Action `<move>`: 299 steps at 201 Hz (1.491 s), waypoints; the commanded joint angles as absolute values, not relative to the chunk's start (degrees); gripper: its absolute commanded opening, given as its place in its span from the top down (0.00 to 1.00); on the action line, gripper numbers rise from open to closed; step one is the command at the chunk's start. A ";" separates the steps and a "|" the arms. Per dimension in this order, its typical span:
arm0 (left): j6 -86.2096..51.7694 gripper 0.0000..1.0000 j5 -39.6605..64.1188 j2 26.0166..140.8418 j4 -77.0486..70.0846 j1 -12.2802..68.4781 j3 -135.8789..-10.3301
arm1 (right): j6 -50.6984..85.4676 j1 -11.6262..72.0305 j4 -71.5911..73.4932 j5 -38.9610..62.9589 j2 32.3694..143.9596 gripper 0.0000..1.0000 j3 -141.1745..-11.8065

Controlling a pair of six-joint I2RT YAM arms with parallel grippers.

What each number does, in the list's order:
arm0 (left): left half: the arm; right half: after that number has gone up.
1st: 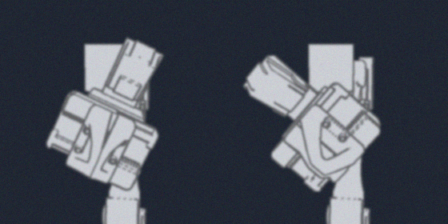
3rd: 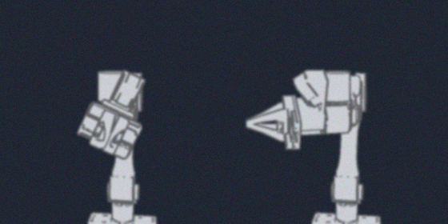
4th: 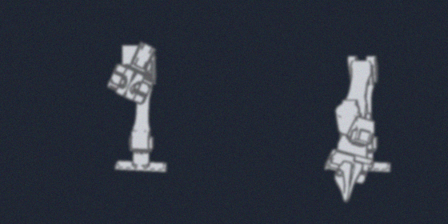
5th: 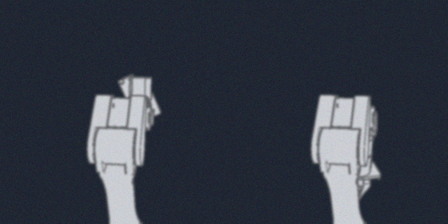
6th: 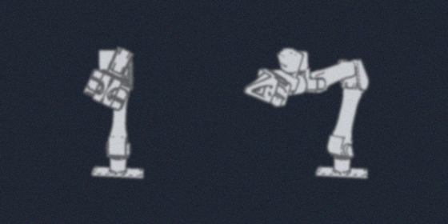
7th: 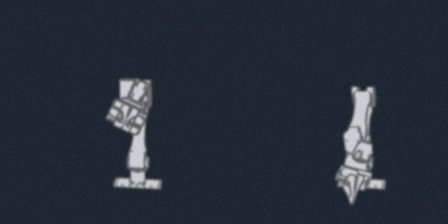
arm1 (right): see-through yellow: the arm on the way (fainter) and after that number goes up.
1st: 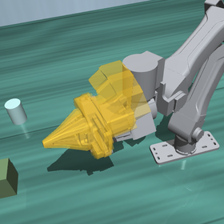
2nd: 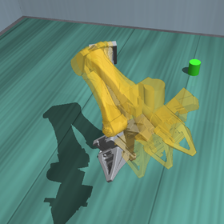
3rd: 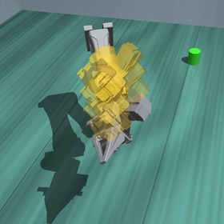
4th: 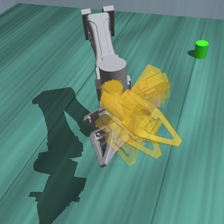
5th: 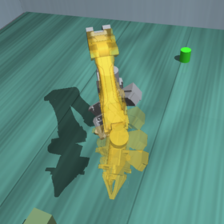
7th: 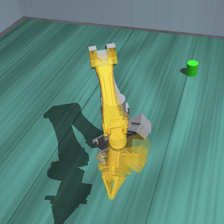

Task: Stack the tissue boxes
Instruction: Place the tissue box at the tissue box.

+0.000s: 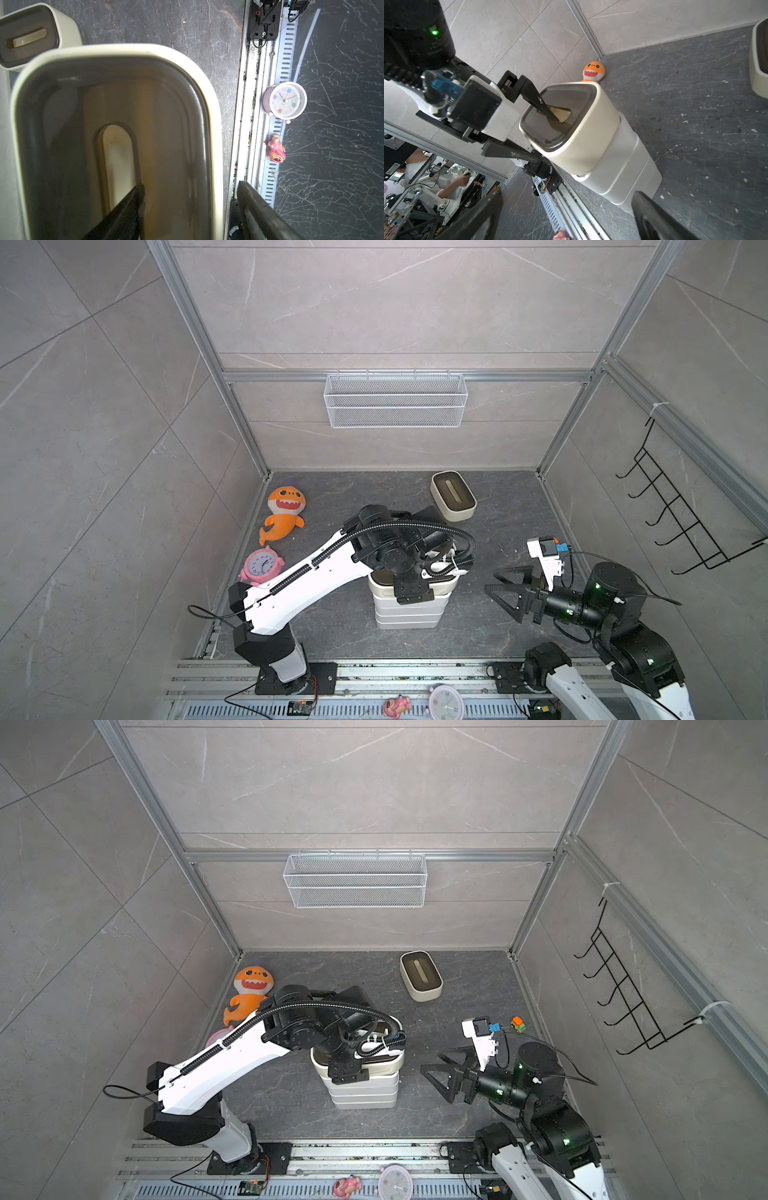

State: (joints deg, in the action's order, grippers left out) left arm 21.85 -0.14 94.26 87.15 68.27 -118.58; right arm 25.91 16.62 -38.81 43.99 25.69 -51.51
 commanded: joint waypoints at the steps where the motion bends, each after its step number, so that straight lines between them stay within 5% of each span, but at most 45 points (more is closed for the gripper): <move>1: 21.03 0.27 -2.10 89.66 100.37 68.56 -120.64 | 25.41 16.54 -37.91 44.51 25.37 0.00 -51.06; 299: 17.77 0.22 -15.93 78.57 97.31 68.81 -107.58 | 26.46 16.58 -35.94 45.00 25.66 0.01 -50.27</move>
State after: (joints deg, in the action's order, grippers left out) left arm 18.63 -14.15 79.75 87.05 68.55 -107.63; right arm 25.98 16.62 -36.34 44.40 25.80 -50.17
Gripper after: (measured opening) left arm 0.777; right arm 0.995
